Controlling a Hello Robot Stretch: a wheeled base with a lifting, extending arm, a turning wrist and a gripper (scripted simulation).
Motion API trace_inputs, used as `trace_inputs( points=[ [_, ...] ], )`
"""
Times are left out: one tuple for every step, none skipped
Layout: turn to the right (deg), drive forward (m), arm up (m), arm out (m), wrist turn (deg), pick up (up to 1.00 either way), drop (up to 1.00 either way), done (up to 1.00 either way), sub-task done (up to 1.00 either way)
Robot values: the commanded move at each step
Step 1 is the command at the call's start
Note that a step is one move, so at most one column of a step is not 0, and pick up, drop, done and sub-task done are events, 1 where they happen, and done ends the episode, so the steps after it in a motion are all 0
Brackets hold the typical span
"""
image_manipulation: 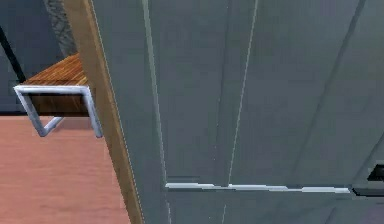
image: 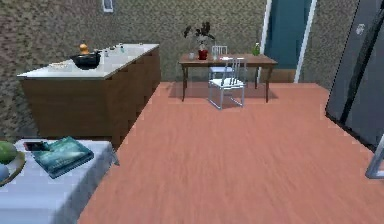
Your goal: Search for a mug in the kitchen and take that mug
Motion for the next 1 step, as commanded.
trace_inputs(
  points=[
    [0.0,0.4,0.0,0.0,0.0,0.0,0.0,0.0,0.0]
  ],
)
